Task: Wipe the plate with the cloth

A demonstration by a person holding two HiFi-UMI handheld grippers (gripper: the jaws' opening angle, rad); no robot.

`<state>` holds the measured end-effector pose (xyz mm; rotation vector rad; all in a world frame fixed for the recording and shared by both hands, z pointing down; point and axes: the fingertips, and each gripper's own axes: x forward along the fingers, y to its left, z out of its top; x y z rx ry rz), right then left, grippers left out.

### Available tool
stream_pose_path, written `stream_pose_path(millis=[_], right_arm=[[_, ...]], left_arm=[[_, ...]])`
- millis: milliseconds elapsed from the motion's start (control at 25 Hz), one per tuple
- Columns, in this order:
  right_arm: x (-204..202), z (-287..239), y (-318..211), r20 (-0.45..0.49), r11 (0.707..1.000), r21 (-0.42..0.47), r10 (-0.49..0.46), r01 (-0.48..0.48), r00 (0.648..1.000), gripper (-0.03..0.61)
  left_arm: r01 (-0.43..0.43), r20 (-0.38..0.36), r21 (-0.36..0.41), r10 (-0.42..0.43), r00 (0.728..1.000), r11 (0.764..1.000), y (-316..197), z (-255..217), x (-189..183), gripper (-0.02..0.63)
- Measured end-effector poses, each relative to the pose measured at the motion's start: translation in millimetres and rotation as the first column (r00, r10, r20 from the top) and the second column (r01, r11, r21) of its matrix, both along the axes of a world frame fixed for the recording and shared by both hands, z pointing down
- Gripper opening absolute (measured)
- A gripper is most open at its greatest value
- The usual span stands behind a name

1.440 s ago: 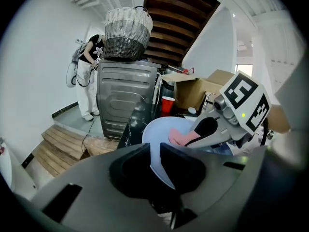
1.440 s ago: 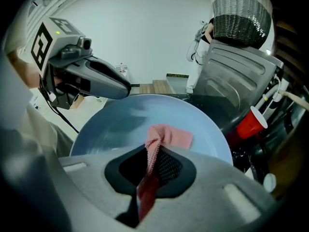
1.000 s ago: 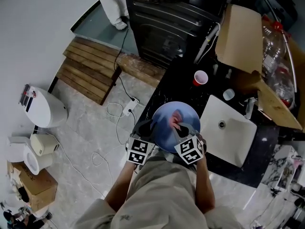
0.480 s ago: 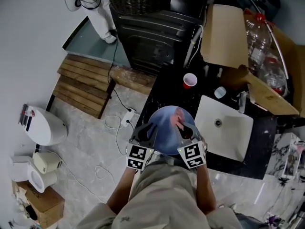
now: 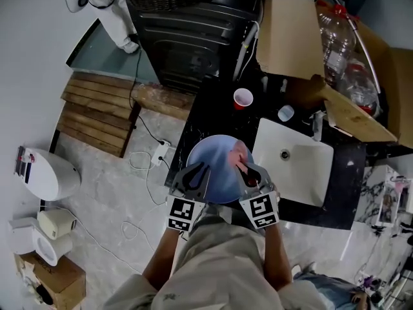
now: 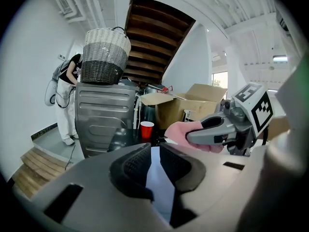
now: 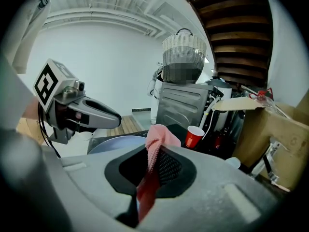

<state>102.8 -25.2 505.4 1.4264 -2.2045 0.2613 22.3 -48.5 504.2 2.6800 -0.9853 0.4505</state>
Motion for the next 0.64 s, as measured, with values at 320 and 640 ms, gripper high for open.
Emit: stream_pose_path(millis=[320, 640], right_arm=[[5.6, -5.5, -2.9, 0.030, 0.999, 0.020, -0.046, 0.046, 0.998, 0.021], [33.9, -19.5, 3.7, 0.079, 0.995, 0.032, -0.096, 0.094, 0.992, 0.021]], left_arm=[[0.057, 0.025, 0.002, -0.057, 0.998, 0.998, 2.3, -1.8, 5.1, 0.054], [0.151, 0.057, 0.003, -0.151, 0.987, 0.989, 4.5, -13.6, 30.9, 0.041]])
